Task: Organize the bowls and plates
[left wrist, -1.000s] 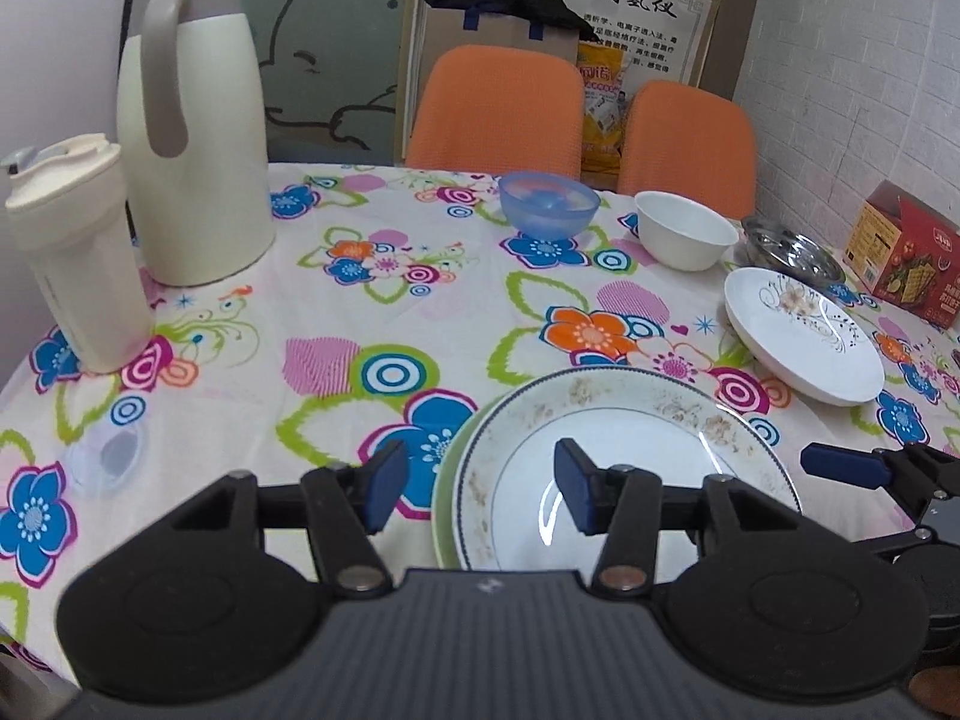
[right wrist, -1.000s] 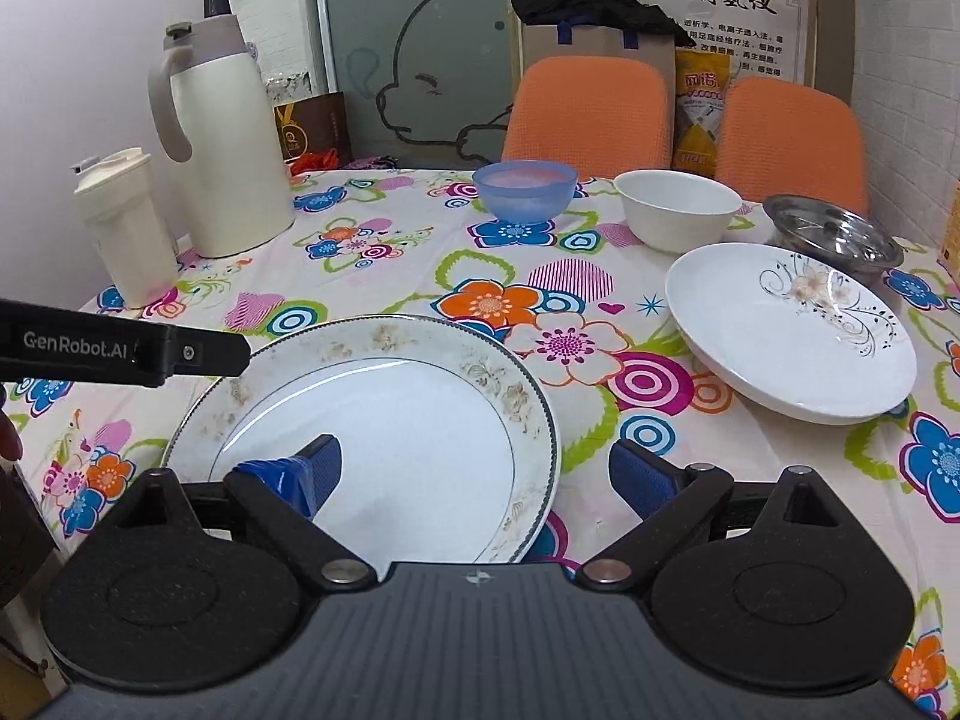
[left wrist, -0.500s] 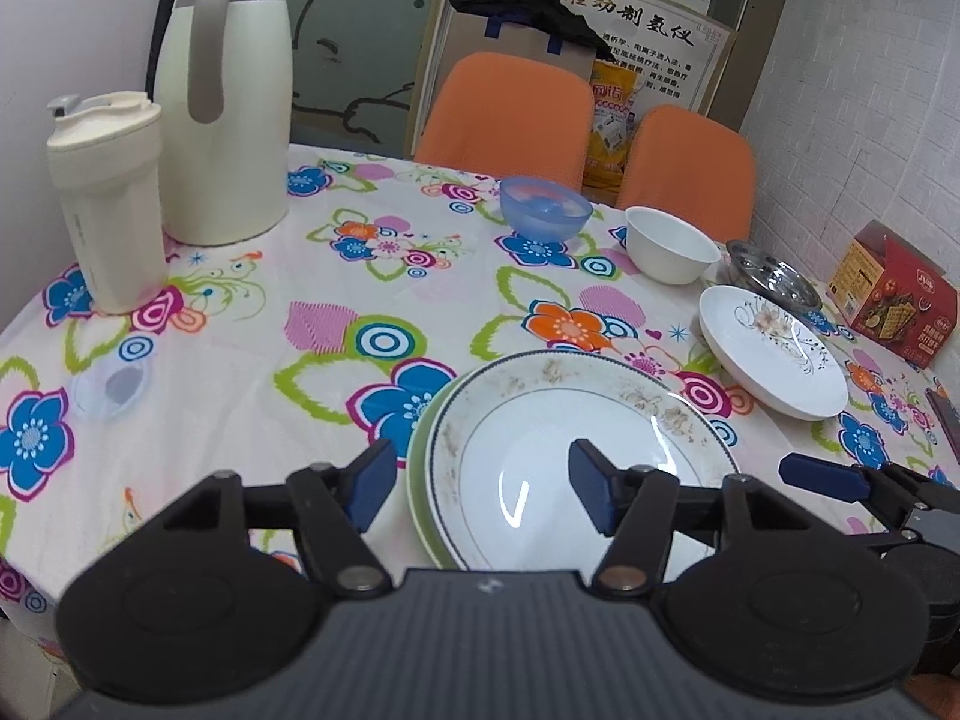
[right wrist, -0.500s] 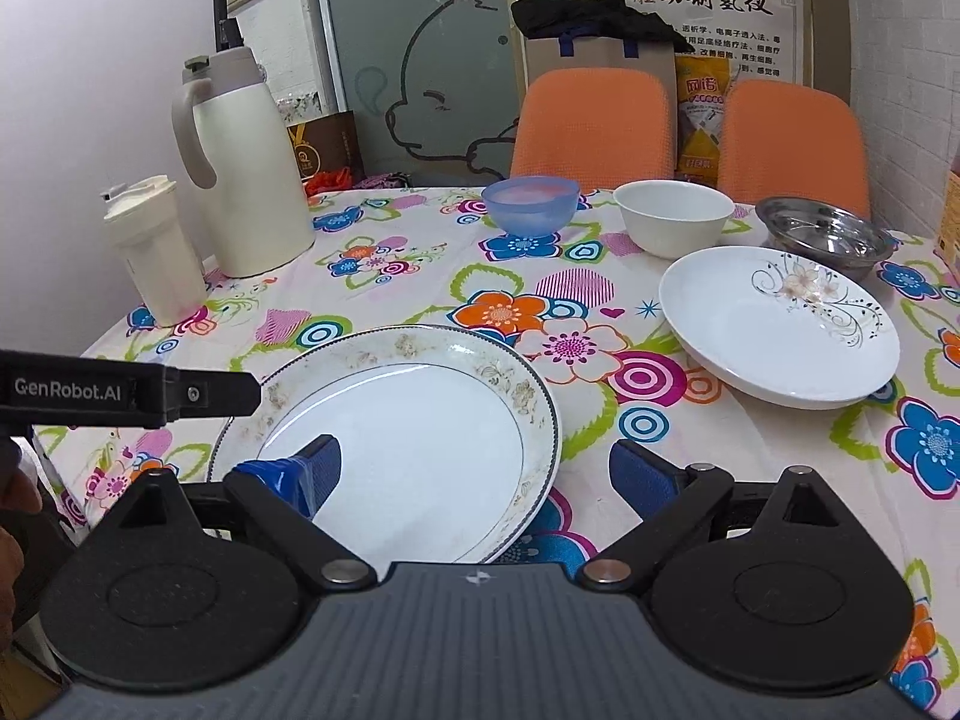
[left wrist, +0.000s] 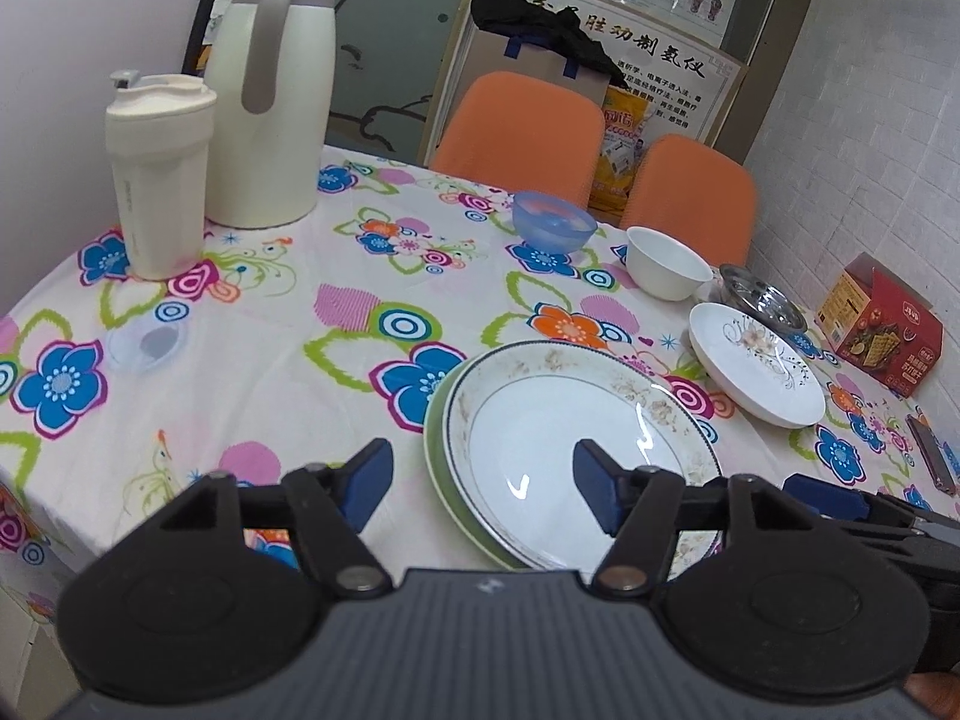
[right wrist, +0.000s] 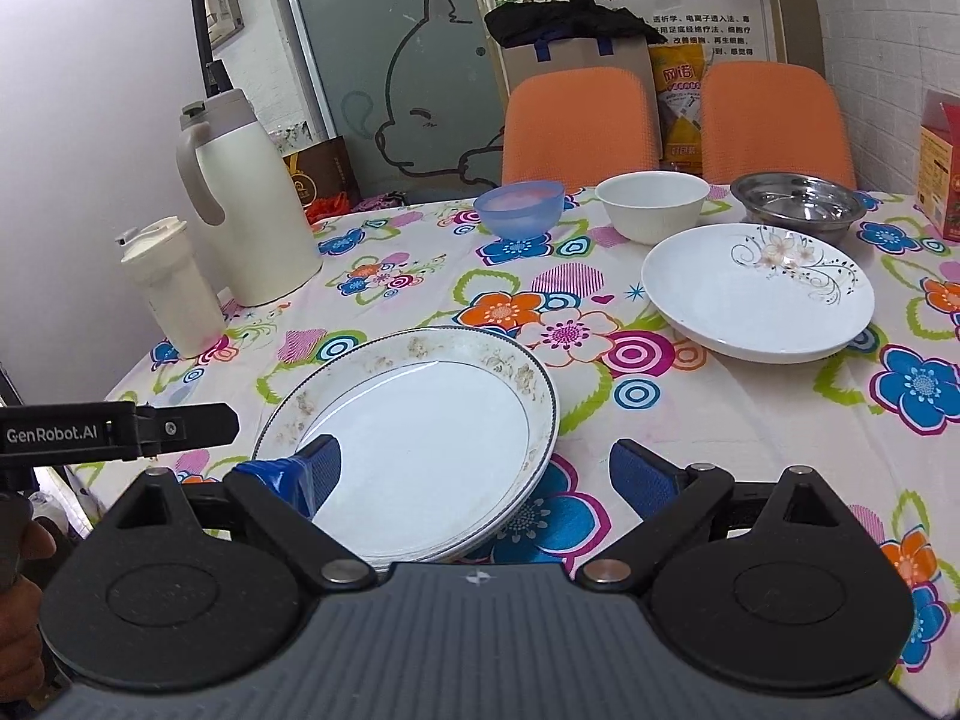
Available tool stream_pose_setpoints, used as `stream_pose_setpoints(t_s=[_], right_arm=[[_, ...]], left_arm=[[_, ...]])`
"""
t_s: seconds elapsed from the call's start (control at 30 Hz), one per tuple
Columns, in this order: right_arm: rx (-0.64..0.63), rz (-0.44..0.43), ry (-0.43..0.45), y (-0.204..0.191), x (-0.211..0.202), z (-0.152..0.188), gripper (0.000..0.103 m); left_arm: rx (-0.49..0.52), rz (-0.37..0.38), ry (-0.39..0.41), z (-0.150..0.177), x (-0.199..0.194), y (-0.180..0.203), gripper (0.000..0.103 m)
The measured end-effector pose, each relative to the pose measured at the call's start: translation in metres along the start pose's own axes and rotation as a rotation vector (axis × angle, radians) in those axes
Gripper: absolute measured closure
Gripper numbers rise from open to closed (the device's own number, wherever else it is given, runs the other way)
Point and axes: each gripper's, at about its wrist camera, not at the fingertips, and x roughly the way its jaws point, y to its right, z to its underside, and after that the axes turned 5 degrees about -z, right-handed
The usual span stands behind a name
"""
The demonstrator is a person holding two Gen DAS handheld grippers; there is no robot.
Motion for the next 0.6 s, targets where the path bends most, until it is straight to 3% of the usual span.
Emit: stream_pose_setpoints(t_s=[0.6], right_arm=[[0.109, 0.045, 0.028, 0.041, -0.009, 0.0, 0.019]], left_arm=[[0.068, 0.016, -0.039, -0.004, 0.011, 0.032, 0.035]])
